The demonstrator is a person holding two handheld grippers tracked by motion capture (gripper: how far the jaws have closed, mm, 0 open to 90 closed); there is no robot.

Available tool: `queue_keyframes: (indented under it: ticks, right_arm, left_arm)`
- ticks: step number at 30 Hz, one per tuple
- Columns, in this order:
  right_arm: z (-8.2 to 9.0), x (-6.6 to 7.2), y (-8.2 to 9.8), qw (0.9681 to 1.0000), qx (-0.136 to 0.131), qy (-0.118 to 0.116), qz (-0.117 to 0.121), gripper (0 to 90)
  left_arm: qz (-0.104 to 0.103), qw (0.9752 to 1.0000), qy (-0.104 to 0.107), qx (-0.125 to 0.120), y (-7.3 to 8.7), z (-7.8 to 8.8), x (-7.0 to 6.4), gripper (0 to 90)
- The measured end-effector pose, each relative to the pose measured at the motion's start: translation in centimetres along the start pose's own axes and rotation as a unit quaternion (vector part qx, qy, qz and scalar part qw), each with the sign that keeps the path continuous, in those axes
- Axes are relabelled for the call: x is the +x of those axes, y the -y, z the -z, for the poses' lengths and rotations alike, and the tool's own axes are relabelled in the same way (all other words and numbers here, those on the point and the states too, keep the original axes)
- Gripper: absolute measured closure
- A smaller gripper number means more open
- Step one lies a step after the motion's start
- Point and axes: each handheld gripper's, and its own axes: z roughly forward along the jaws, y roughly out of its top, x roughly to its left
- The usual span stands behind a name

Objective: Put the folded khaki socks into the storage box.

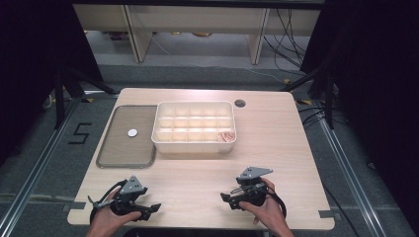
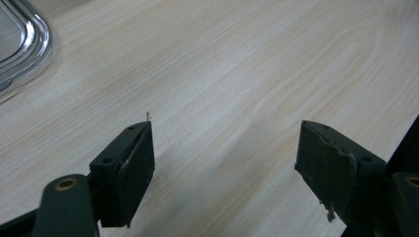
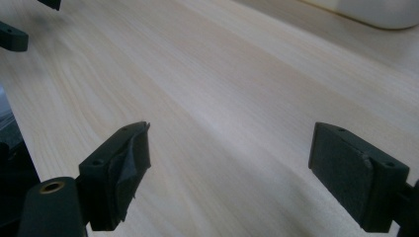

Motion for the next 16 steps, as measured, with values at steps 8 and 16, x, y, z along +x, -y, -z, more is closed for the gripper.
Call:
queue_keyframes:
  ticks: [8, 16]
  right_arm:
    - [-0.28, 0.51, 0.58, 1.0000, 0.008, -0.001, 0.003, 17.0]
    - [-0.36, 0.40, 0.69, 0.9999, 0.009, -0.003, 0.011, 17.0]
  left_arm:
    - [-0.003, 1.0000, 0.003, 0.003, 0.02, -0.11, -0.07, 22.3]
    - [-0.003, 1.0000, 0.002, 0.002, 0.04, -0.19, -0.06, 22.3]
